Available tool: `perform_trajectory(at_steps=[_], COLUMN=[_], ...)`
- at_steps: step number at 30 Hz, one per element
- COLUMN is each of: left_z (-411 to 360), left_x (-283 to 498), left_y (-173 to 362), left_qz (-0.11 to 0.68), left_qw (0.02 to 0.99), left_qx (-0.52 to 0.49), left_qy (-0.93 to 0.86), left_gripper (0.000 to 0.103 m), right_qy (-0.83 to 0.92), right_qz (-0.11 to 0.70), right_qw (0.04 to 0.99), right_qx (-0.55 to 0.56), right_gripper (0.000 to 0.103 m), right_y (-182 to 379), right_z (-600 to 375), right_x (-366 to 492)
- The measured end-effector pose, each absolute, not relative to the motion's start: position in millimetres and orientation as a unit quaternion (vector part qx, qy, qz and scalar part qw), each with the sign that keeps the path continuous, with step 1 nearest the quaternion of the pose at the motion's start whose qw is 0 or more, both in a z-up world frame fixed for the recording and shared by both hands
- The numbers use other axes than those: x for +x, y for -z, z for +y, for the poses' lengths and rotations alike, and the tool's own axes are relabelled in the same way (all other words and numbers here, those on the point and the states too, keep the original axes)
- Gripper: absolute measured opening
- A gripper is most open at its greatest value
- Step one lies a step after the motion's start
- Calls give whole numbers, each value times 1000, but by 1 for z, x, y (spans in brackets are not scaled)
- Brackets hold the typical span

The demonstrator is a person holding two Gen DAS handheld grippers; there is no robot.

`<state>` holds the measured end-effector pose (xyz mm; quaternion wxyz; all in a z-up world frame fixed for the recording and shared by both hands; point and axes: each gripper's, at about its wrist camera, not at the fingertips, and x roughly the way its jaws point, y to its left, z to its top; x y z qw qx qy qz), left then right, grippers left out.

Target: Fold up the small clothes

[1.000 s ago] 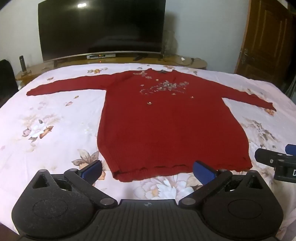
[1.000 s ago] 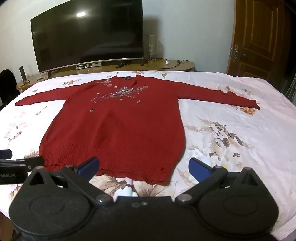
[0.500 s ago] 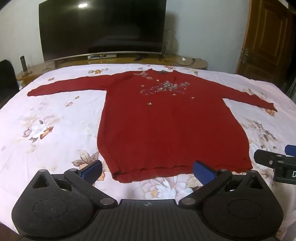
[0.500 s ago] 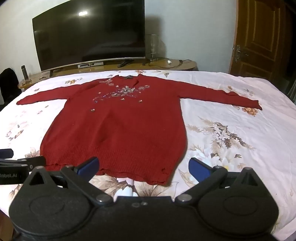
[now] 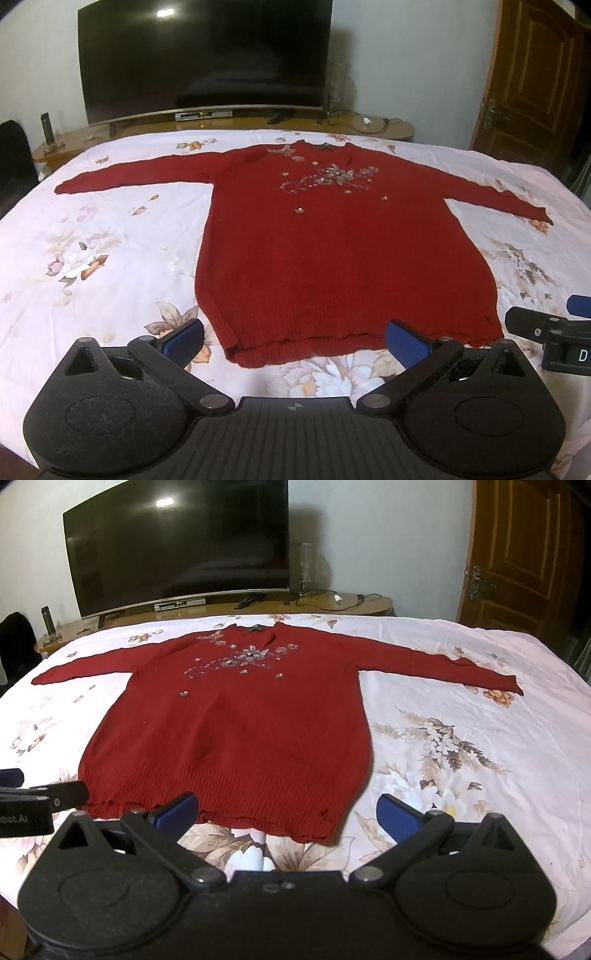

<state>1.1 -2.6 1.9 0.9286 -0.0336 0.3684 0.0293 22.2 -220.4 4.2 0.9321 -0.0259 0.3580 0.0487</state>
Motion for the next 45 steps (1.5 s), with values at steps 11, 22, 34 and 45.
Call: perform_trajectory(at_steps=[11, 22, 34, 45], left_z=[-1, 2, 4, 6], left_x=[2, 3, 5, 4], left_y=[-2, -1, 0, 2], left_qz=[369, 369, 370, 371], left_qw=[928, 928, 928, 927], left_qx=[-35, -35, -36, -37], left_qy=[-30, -32, -31, -31], left_gripper=[103, 103, 103, 103], right_qy=[-52, -55, -55, -55], right_qz=[359, 359, 359, 359], right_qw=[931, 931, 931, 931], right_qx=[-29, -32, -33, -34], right_gripper=[103, 103, 103, 103], right_y=[-4, -5, -4, -4], right_z=[-218, -215, -213, -211], right_x=[23, 25, 26, 26])
